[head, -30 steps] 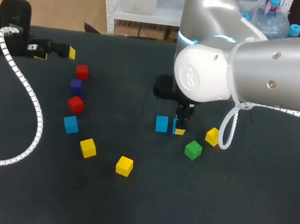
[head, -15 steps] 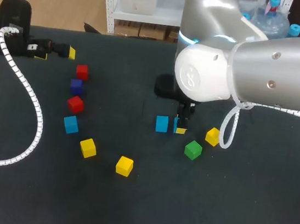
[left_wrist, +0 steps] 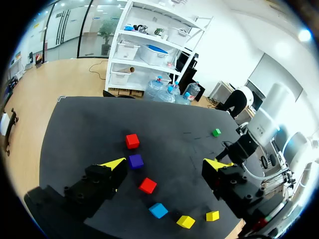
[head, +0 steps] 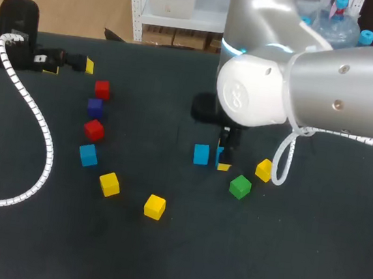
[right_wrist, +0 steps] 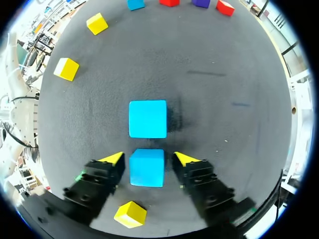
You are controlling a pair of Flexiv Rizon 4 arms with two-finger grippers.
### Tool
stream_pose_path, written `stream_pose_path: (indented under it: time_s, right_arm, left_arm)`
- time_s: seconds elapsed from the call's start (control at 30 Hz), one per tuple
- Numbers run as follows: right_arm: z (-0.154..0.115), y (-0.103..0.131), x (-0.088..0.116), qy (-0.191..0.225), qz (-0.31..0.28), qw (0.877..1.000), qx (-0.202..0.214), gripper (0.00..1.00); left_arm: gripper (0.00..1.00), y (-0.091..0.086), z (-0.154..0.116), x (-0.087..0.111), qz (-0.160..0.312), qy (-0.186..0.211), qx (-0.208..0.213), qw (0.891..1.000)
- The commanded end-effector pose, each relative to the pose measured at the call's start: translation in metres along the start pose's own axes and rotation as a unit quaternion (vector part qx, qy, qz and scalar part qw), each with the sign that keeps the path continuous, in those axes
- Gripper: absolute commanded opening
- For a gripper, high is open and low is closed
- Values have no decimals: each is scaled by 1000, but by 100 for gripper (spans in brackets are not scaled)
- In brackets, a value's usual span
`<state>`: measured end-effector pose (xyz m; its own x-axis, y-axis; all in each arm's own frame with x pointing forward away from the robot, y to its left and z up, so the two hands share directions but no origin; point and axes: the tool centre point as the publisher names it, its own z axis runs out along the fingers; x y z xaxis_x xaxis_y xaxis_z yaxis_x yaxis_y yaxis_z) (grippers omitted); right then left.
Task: Place the blue cubes, place green cubes on the blue cubes, place the yellow cubes on the green cubes, then place the red cubes on the yellow cubes, and place purple cube on the red cubes.
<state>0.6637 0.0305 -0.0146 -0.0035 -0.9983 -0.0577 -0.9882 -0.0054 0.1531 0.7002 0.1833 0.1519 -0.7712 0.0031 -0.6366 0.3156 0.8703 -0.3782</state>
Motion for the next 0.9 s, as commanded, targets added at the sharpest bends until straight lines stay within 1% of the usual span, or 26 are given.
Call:
stream_pose_path:
  time_s: [0.03,0.2,0.37,0.5,0.57,0.67,0.73,0.8,0.9]
  right_arm:
    - [-5,2,3,-1,3,1000,9,100]
    - [-20,-5,12,0,13,999,36,100]
    - [-46,-13,35,-16,34,997,62,100]
    - [-62,-19,62,-67,44,994,68,100]
    - [-67,-20,76,-97,41,992,64,100]
    - [-71,-18,95,-131,41,989,63,100]
    - [-73,-17,108,-171,27,983,55,100]
    - [-74,-15,121,-218,9,975,46,100]
    - [-73,-15,138,-263,-7,964,32,100]
  left_arm:
    - [100,2,0,1,1,-2,3,1000]
    - [100,2,0,1,1,-2,3,1000]
    - [100,2,0,1,1,-2,3,1000]
    - [100,2,0,1,1,-2,3,1000]
    - [100,2,0,1,1,-2,3,1000]
    - [100,2,0,1,1,-2,3,1000]
    - [100,2,0,1,1,-2,3,1000]
    - [100,2,0,1,1,-2,3,1000]
    - [100,2,0,1,1,-2,3,1000]
